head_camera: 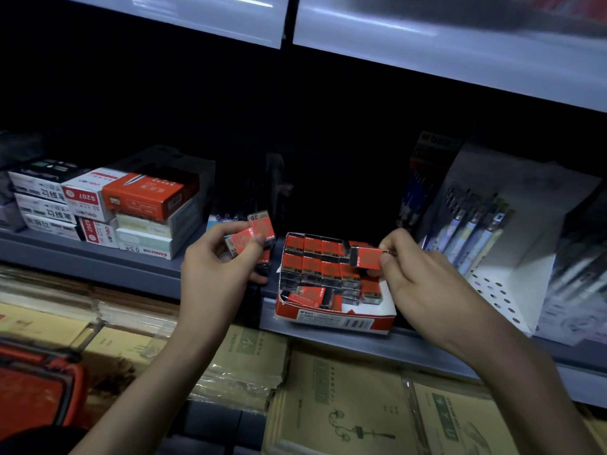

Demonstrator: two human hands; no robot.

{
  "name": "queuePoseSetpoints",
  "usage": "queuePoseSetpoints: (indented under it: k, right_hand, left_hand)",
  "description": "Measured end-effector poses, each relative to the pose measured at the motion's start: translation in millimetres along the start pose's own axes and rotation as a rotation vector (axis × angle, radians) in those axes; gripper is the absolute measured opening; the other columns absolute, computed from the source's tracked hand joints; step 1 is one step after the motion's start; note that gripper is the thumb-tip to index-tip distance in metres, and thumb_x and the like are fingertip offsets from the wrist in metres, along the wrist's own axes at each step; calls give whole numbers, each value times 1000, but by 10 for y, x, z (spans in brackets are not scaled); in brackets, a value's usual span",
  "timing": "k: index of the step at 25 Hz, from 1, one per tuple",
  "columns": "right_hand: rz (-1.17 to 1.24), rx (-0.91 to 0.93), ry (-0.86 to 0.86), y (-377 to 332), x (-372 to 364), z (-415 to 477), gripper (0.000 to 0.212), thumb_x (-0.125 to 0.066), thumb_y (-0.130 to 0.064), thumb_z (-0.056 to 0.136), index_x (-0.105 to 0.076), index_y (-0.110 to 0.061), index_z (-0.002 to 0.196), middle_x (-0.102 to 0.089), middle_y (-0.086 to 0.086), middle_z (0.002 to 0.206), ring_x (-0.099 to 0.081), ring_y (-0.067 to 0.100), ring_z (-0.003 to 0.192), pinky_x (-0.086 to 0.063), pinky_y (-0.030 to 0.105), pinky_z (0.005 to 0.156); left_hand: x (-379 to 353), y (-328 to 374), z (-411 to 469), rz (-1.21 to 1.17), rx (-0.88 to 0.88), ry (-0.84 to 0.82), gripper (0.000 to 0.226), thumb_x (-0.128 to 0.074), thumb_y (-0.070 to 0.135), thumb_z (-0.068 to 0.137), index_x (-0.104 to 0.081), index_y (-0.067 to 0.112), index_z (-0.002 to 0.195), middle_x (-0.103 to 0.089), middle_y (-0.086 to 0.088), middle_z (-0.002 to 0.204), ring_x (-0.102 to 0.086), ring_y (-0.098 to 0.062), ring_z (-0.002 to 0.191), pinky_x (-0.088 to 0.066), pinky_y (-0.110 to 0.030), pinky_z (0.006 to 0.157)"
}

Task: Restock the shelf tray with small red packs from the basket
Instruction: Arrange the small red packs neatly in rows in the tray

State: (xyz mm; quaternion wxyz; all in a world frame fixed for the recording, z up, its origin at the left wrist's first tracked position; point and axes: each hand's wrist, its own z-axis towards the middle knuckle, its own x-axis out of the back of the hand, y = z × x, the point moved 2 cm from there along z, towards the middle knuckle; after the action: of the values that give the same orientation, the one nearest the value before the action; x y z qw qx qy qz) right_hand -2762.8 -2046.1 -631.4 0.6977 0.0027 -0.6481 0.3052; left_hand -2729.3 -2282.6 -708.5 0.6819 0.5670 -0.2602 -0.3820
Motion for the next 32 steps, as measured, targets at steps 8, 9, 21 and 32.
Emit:
queuePoseSetpoints:
  k: [8, 9, 21, 32]
  right_hand:
    - [-15, -7, -40, 27, 10, -64, 16, -34, -35, 108, -43, -27, 98, -58, 7, 64, -51, 22, 57, -40, 40, 55]
    - [-21, -4, -48, 29, 2, -66, 15, -34, -35, 108, -43, -28, 98, -59, 7, 65, -49, 20, 55, -39, 39, 55]
    - [-38, 7, -49, -36, 44, -68, 17, -33, -35, 108, -43, -27, 98, -53, 2, 62, -45, 16, 53, -38, 38, 54]
    - [-20, -47, -82, -66, -39, -57, 20, -35, -35, 108, -47, -23, 97, -55, 3, 65, -52, 22, 60, -43, 44, 60]
  left_hand:
    - [-12, 1, 1, 15, -7, -4, 17, -76, 25, 93, -72, 21, 109, -79, 2, 84, -77, -20, 65, -63, -55, 76]
    - [-10, -1, -3, 17, -9, -5, 17, -76, 25, 93, -72, 21, 109, -79, 1, 84, -77, -21, 65, -63, -55, 77]
    - [9, -11, -12, 11, -10, -13, 17, -75, 25, 93, -72, 23, 109, -80, 4, 91, -77, -20, 67, -64, -51, 76]
    - [11, -56, 8, -20, -21, -18, 16, -75, 22, 93, -73, 21, 108, -79, -2, 92, -77, -24, 70, -63, -30, 62]
